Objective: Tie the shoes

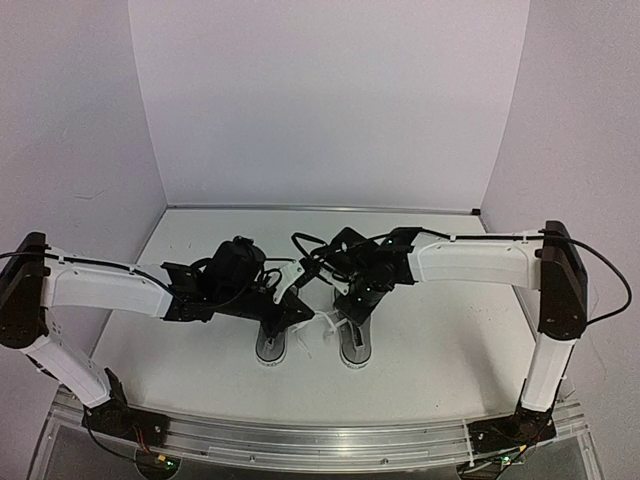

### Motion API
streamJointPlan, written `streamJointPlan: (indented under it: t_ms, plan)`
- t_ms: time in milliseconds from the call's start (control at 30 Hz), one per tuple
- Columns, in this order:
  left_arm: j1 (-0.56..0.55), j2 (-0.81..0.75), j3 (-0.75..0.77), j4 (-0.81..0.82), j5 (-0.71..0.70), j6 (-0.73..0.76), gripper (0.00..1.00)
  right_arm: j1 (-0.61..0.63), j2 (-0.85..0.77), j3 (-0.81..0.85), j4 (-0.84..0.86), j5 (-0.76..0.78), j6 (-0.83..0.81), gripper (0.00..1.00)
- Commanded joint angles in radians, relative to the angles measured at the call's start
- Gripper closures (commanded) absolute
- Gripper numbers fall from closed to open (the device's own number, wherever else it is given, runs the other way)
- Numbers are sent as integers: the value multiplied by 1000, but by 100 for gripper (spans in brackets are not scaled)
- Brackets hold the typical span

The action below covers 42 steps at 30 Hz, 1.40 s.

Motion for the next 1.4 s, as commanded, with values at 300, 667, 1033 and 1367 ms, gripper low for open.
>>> streamJointPlan:
  t_ms: [300,667,1033,1367]
  plan:
    - [38,165,-46,467,-55,-475,100,-11,-161,-130,164,-12,48,100]
    - [40,269,-71,756,-171,-590,100,-13,-182,-178,211,-37,47,100]
    - [42,439,-40,1067,-172,-678,100,-14,-203,-210,246,-55,34,100]
    - [49,537,15,1191,-132,-711,100,-15,-220,-227,253,-68,19,100]
